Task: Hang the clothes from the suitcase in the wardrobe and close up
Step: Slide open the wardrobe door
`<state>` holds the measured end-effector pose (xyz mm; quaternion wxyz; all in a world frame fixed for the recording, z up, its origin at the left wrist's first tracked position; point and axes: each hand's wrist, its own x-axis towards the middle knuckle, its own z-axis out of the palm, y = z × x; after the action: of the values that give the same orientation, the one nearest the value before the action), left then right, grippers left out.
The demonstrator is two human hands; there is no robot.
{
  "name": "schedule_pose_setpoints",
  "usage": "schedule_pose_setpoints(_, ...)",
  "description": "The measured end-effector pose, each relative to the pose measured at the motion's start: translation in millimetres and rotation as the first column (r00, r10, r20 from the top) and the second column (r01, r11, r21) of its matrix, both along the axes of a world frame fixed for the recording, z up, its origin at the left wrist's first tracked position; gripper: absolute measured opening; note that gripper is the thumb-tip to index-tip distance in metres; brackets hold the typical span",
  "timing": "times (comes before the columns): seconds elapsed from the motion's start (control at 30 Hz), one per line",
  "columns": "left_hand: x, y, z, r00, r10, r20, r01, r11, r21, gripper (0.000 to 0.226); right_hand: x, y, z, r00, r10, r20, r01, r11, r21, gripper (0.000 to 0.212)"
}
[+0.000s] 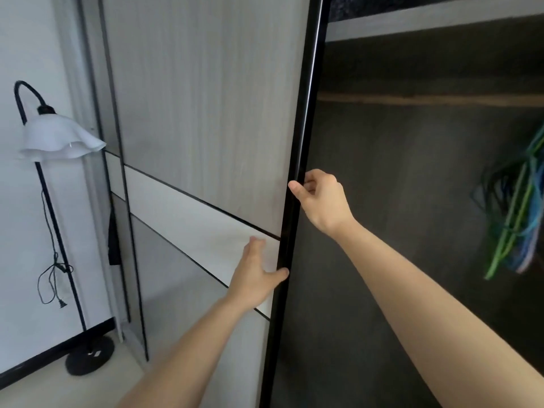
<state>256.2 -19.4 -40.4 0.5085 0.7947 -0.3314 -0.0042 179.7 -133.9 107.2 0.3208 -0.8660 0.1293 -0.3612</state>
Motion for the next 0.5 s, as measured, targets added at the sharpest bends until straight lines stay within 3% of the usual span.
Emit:
schedule_pose_setpoints(0.1, 18, 1, -6, 0.991, 0.113, 0.073, -0.118, 0.990, 0.072, 0.036, 35, 7, 6, 0.998, 0.032, -0.058, -0.034, 0.998, -0.043, 0.036)
schedule_pose_setpoints(0.17, 36, 2, -7, 0.980, 0.174, 0.096, -0.183, 0.978, 0.096, 0.024, 59, 11, 10, 0.996, 0.038, -0.083, -0.044, 0.997, -0.071, 0.026)
schedule_pose_setpoints(0.33, 92, 13, -10, 0.958, 0.224, 0.182, -0.242, 0.966, 0.087, 0.028, 121, 20, 17, 0.985, 0.070, -0.159, -0.093, 0.985, -0.145, 0.037)
schedule_pose_setpoints(0.5, 145, 22, -15, 0.952, 0.264, 0.154, -0.271, 0.962, 0.031, 0.025, 181, 21, 20, 0.966, 0.177, -0.188, -0.207, 0.967, -0.151, 0.036)
